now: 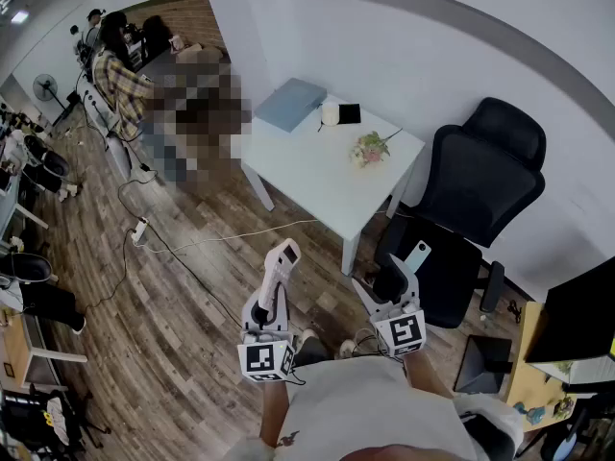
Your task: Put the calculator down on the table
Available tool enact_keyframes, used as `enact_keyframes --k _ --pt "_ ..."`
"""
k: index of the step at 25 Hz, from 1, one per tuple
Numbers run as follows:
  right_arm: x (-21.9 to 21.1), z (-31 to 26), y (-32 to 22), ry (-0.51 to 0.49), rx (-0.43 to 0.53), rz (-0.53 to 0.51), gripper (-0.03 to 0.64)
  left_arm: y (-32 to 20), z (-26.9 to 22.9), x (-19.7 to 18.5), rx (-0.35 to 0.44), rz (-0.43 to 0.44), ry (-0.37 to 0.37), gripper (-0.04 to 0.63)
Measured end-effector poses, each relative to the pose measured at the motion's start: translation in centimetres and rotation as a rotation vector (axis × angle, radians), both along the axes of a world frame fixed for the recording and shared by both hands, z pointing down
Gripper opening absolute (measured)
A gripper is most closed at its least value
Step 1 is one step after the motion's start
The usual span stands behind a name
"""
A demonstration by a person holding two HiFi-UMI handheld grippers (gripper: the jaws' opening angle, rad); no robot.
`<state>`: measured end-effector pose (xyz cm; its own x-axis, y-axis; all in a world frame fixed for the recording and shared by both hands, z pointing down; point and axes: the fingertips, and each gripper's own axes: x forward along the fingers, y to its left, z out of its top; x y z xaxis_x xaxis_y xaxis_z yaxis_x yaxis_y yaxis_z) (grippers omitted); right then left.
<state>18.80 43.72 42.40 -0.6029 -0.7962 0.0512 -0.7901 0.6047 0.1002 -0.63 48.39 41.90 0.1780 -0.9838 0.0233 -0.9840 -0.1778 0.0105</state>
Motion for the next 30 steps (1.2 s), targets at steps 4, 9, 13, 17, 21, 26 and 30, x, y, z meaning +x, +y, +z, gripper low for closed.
enact_keyframes --k 4,9,13,17,21,26,30 --pt "-0.5 -0.3 -0.1 -0.028 0.003 -0.012 0.344 -0.2 0.4 -0.4 -0.01 -0.004 0.009 0.06" --pt "-1.4 0.1 -1.4 -0.016 0.017 -0.018 0.345 -1.4 0.0 -1.1 0.004 -0.008 -0.014 0.06" --pt "-2.9 -0.5 -2.8 -0.003 0.016 -0.027 0.359 -2.9 0.1 -2.2 0.003 -0.011 -0.014 0.06" --pt "-3.9 -0.5 -4.7 0.017 0.023 -0.024 0.385 -5.0 0.1 -3.3 0.003 -0.004 -0.014 0.06" --pt "-5.2 -0.5 -6.7 0.025 0.02 -0.02 0.385 -7.3 -0.2 -4.6 0.011 0.004 -0.031 0.06" --pt "-6.9 -0.1 -9.4 0.036 0.023 -0.007 0.385 -10.2 0.0 -6.3 0.011 0.013 -0.04 0.06" --pt "-8.3 0.1 -11.3 0.052 0.01 -0.001 0.385 -12.2 0.1 -7.5 0.011 0.025 -0.029 0.06"
